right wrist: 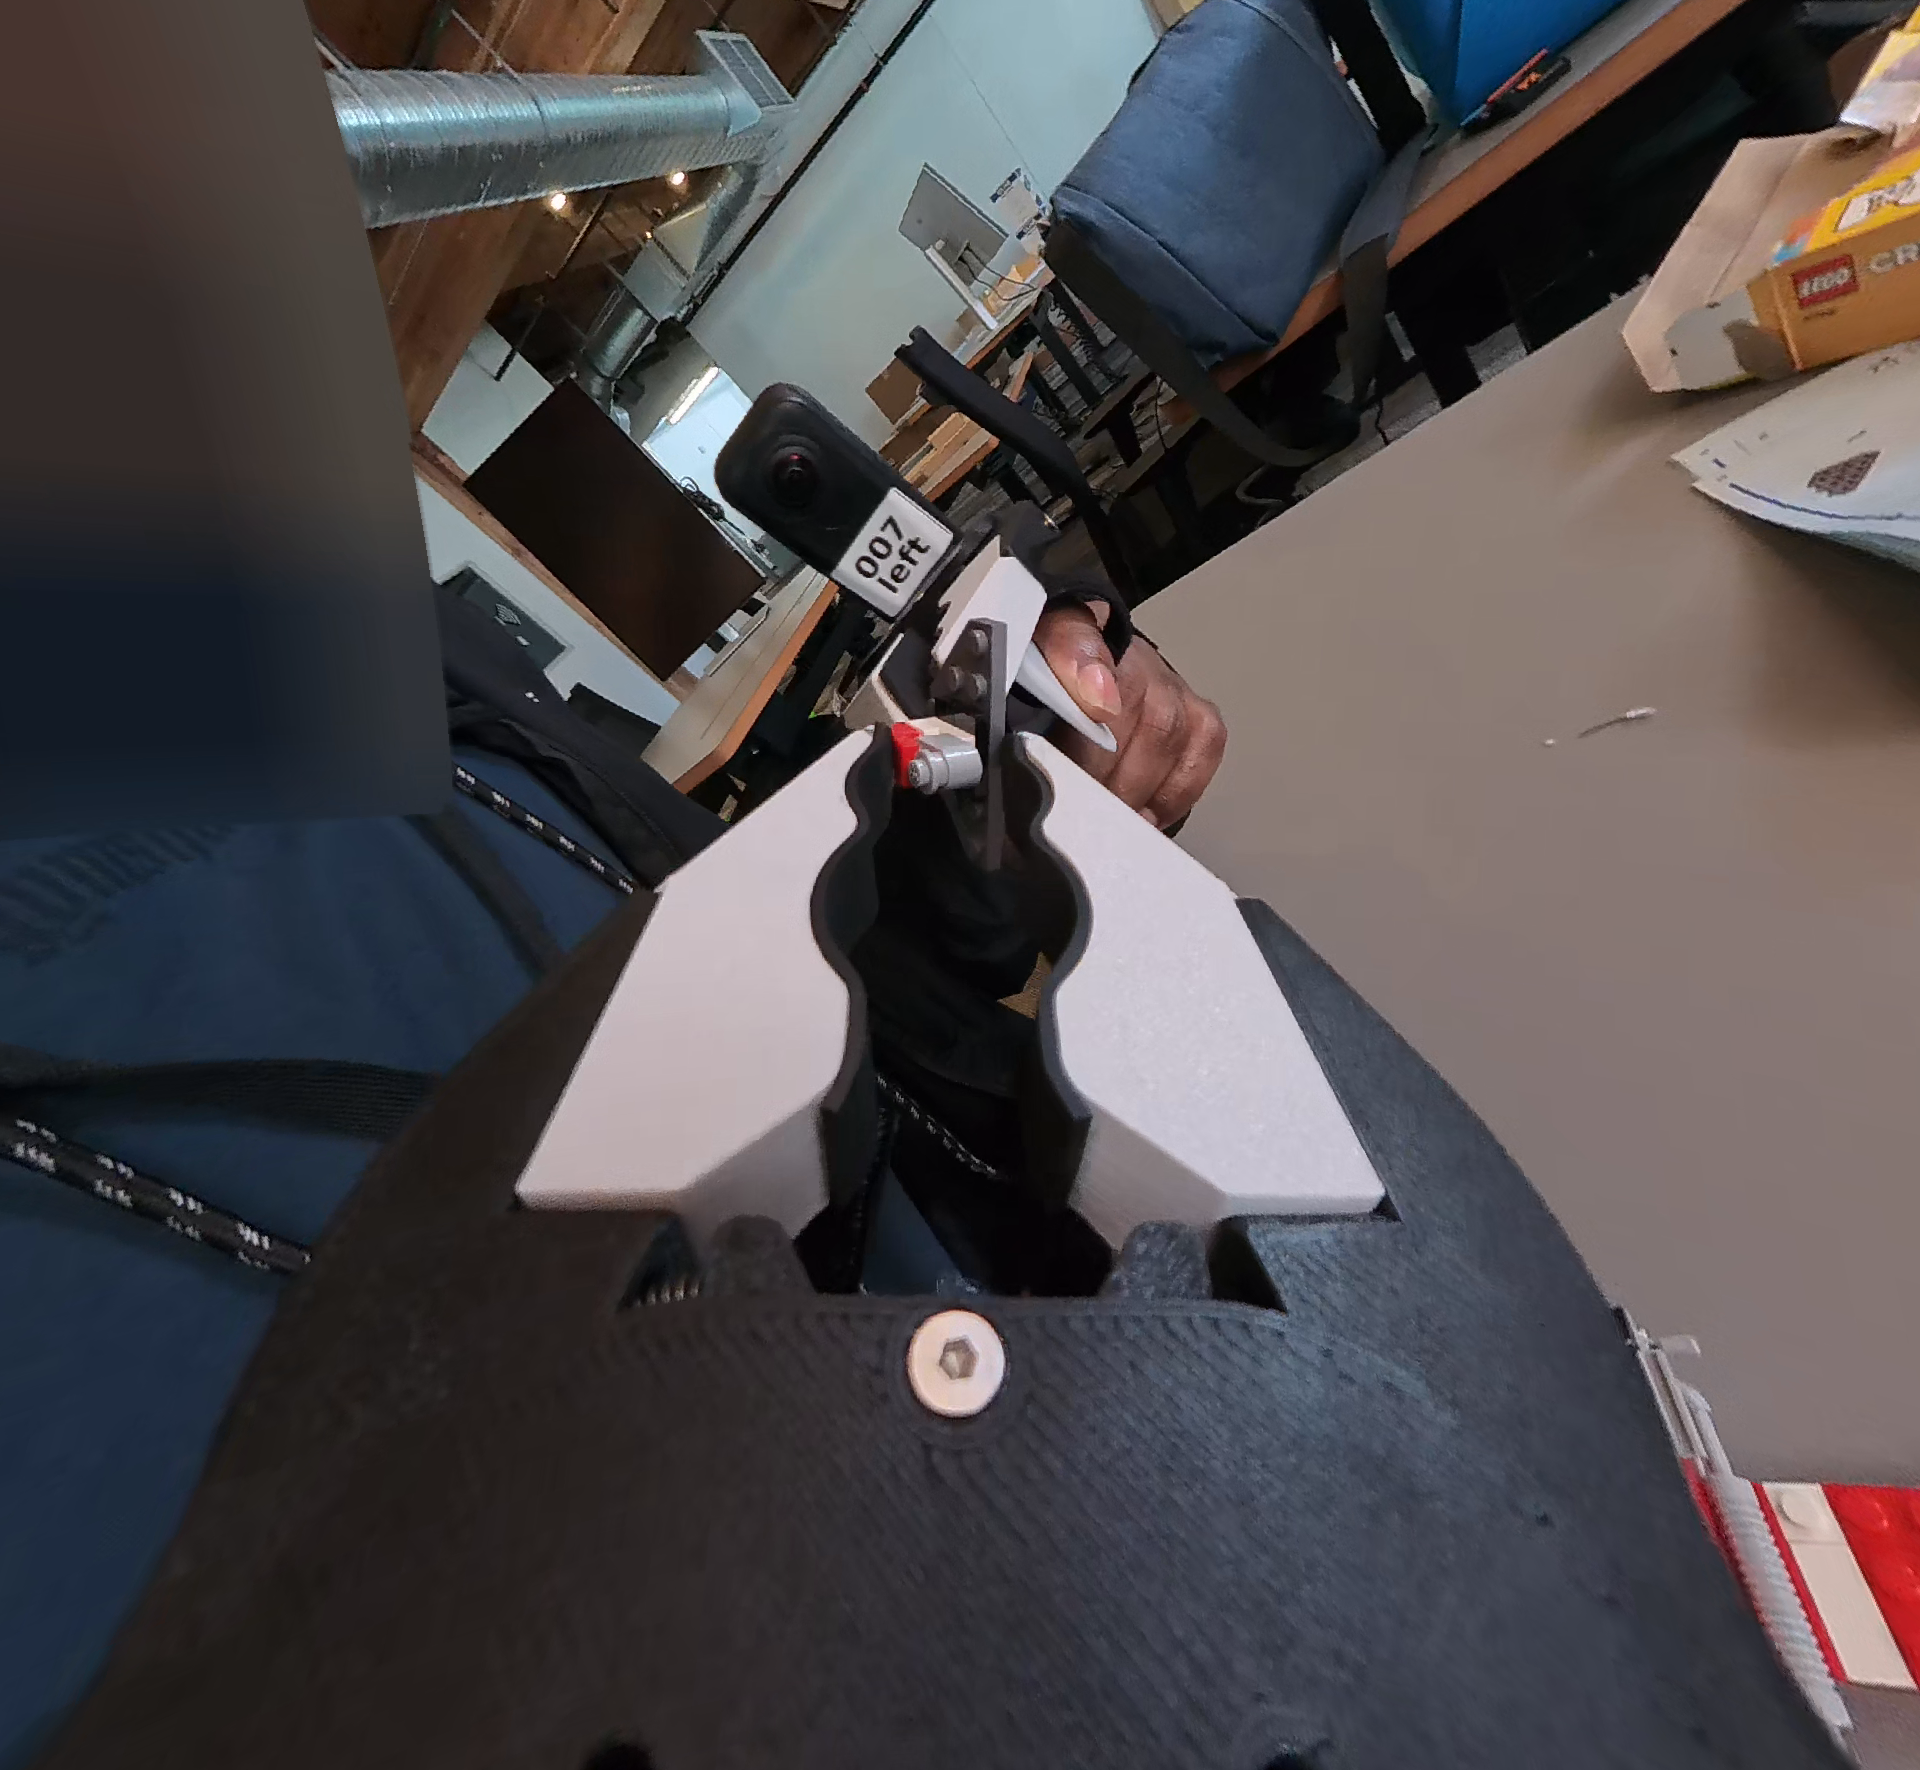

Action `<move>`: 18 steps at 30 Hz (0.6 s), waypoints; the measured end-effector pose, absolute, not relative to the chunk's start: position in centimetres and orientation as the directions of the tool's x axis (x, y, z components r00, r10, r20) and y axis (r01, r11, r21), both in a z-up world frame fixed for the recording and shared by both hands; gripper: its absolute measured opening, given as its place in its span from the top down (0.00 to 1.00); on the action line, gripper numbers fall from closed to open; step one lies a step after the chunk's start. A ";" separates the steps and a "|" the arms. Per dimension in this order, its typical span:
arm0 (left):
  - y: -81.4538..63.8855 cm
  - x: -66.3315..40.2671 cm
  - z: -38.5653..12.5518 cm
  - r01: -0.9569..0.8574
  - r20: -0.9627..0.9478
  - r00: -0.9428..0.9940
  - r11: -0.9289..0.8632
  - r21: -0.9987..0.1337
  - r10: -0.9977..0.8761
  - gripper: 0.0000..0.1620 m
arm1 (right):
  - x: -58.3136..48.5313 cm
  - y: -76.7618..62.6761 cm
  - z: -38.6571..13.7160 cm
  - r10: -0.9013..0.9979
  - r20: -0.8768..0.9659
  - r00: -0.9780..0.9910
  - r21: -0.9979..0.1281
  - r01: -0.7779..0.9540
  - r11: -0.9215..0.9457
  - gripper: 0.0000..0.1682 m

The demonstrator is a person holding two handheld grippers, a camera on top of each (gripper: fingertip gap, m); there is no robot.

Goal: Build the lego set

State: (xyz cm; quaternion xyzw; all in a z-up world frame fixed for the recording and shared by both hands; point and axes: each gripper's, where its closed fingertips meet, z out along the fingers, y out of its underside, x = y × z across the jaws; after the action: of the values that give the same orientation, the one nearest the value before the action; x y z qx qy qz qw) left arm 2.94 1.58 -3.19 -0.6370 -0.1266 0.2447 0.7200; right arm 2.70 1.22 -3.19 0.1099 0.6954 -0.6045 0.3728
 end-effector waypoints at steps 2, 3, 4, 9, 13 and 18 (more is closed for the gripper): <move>1.6 3.1 -3.1 -0.194 -0.129 0.852 0.078 -0.978 0.508 0.98 | 2.9 1.2 -3.2 -0.304 -0.644 -0.702 -0.765 0.596 0.245 0.87; 1.6 3.1 -3.0 -0.194 -0.127 0.854 0.082 -0.977 0.504 0.98 | 3.0 1.2 -3.2 -0.307 -0.641 -0.704 -0.767 0.592 0.247 0.87; 1.6 3.2 -3.0 -0.195 -0.127 0.856 0.086 -0.977 0.501 0.98 | 3.1 1.3 -3.2 -0.308 -0.640 -0.704 -0.769 0.589 0.249 0.87; 1.6 3.4 -2.8 -0.199 -0.125 0.861 0.101 -0.975 0.492 0.98 | 3.4 1.3 -3.1 -0.311 -0.626 -0.715 -0.780 0.575 0.247 0.88; 1.6 3.4 -2.7 -0.196 -0.119 0.864 0.109 -0.974 0.489 0.98 | 3.4 1.3 -3.0 -0.306 -0.605 -0.735 -0.796 0.556 0.239 0.88; 1.6 3.5 -2.6 -0.192 -0.110 0.868 0.122 -0.974 0.484 0.98 | 3.5 1.3 -2.9 -0.299 -0.576 -0.761 -0.818 0.529 0.227 0.88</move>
State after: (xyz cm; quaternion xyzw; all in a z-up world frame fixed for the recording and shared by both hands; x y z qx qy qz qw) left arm 3.51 1.56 -2.61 -0.6218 -0.1176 0.2284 0.7398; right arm 3.47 1.26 -2.92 0.0813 0.7078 -0.6162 0.3358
